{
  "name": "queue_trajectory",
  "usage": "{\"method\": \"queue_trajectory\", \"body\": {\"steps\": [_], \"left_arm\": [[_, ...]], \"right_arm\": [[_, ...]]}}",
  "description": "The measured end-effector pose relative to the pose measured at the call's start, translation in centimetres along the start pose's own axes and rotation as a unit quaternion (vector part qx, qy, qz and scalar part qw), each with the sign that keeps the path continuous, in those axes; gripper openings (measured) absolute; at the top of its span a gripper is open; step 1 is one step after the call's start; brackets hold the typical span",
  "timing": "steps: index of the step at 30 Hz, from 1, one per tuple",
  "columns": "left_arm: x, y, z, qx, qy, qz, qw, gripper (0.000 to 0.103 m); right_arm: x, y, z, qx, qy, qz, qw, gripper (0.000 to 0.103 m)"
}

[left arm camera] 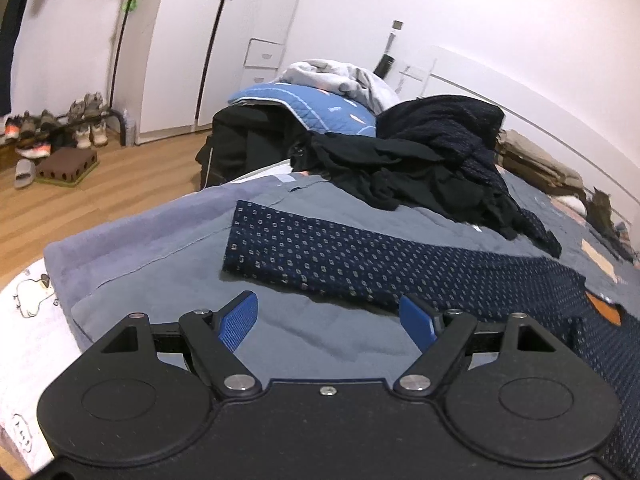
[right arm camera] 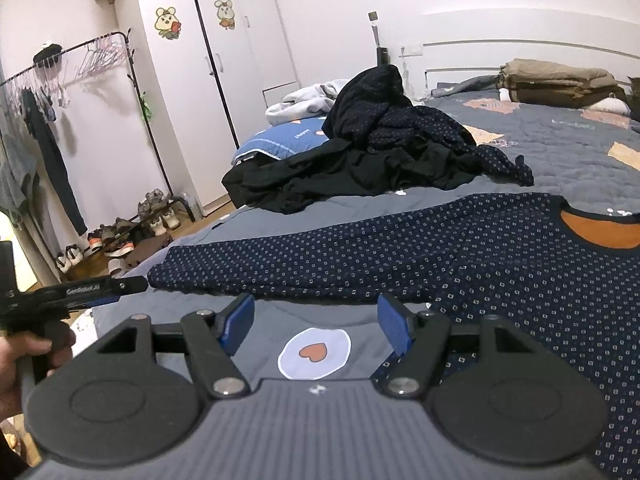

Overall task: Fold clothes
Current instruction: 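Move the left tool to the navy sleeve cuff at the bed edge, then grasp the sleeve cuff with the left tool and lift it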

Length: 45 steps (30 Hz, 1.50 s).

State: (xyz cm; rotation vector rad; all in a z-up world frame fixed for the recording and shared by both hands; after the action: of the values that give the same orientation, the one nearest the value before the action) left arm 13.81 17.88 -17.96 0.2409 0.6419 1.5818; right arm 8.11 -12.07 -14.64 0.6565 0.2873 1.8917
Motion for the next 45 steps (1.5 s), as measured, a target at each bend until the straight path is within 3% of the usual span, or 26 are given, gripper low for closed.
{"method": "queue_trajectory", "body": {"steps": [8, 11, 19, 23, 29, 32, 34, 37, 45], "left_arm": [[2.3, -2.3, 0.1, 0.009, 0.094, -0.014, 0.9954, 0.075], [3.1, -3.3, 0.1, 0.01, 0.132, -0.016, 0.9911, 0.065], [5.5, -6.2, -0.1, 0.016, 0.237, -0.018, 0.9711, 0.043], [6.3, -7.5, -0.9, 0.024, 0.285, -0.012, 0.9581, 0.043], [6.5, -8.4, -1.2, 0.022, 0.307, -0.005, 0.9513, 0.043], [6.7, -8.8, -1.1, 0.012, 0.312, -0.002, 0.9501, 0.041], [6.7, -9.0, -1.0, 0.007, 0.314, -0.004, 0.9494, 0.02], [6.4, -9.0, -0.8, -0.003, 0.309, 0.002, 0.9512, 0.011], [1.0, -7.2, 2.8, -0.062, 0.202, -0.026, 0.9771, 0.008]], "right_arm": [[-0.5, 0.3, 0.3, -0.006, -0.007, -0.001, 1.0, 0.067], [-0.7, 0.4, 0.4, -0.007, -0.011, 0.0, 1.0, 0.067], [-1.3, 0.8, 0.5, -0.009, -0.017, 0.001, 1.0, 0.067], [-1.6, 1.2, 0.6, -0.009, -0.017, 0.0, 1.0, 0.067], [-2.2, 1.5, 0.6, -0.01, -0.023, 0.002, 1.0, 0.067], [-2.4, 1.6, 0.4, -0.007, -0.024, 0.003, 1.0, 0.067], [-2.5, 1.6, 0.1, -0.004, -0.023, 0.002, 1.0, 0.067], [-2.7, 1.8, -0.3, 0.001, -0.018, 0.003, 1.0, 0.067], [-4.0, 2.9, 0.0, -0.005, -0.028, -0.003, 1.0, 0.067]]}}
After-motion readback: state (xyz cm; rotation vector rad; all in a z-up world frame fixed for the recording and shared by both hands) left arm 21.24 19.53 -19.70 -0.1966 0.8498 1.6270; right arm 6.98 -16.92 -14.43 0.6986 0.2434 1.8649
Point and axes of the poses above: each gripper's, at about its wrist camera, not at the fingertips, and y roughly against the way its jaws point, x to its left, z to its top, the point moved 9 cm from there along -y, roughly the way its jaws point, and after that the axes turned 4 degrees about -y, right-handed, at the moved point
